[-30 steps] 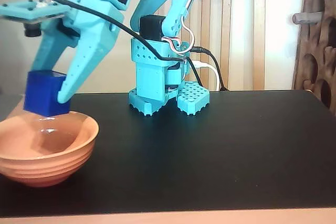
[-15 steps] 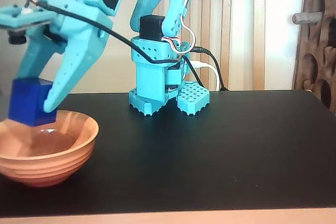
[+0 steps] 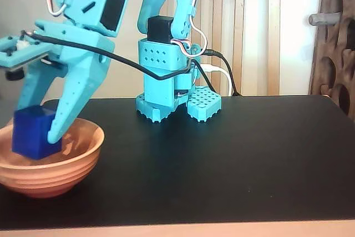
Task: Place the blue cube in the orange bowl.
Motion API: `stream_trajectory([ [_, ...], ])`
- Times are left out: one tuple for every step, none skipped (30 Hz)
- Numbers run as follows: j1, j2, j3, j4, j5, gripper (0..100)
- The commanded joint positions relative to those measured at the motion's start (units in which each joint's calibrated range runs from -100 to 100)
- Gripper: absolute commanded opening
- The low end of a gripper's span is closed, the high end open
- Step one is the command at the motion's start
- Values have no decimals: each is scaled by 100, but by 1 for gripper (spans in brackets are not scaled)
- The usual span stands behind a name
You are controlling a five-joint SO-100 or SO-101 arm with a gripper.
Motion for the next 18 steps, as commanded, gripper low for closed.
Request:
stream_trajectory([
  [-101, 142, -607, -346, 34, 13],
  [-101, 227, -607, -451, 39, 13],
  [-101, 261, -607, -486, 39, 13],
  [-101, 304, -597, -529, 39, 13],
  [-101, 338, -597, -573, 39, 13],
  [-101, 372, -597, -608, 39, 13],
  [-101, 423, -597, -677, 39, 13],
  [-101, 440, -597, -695, 39, 13],
  [-101, 466, -597, -695, 39, 13],
  [-101, 491, -597, -712, 39, 13],
  [-101, 517, -597, -730, 39, 13],
  [-101, 551, -597, -730, 39, 13],
  [-101, 568, -597, -730, 39, 13],
  [-101, 568, -588, -721, 39, 14],
  [-101, 585, -552, -721, 39, 14],
  [-101, 593, -534, -721, 39, 14],
  [-101, 610, -489, -721, 39, 14],
  [-101, 610, -461, -721, 39, 14],
])
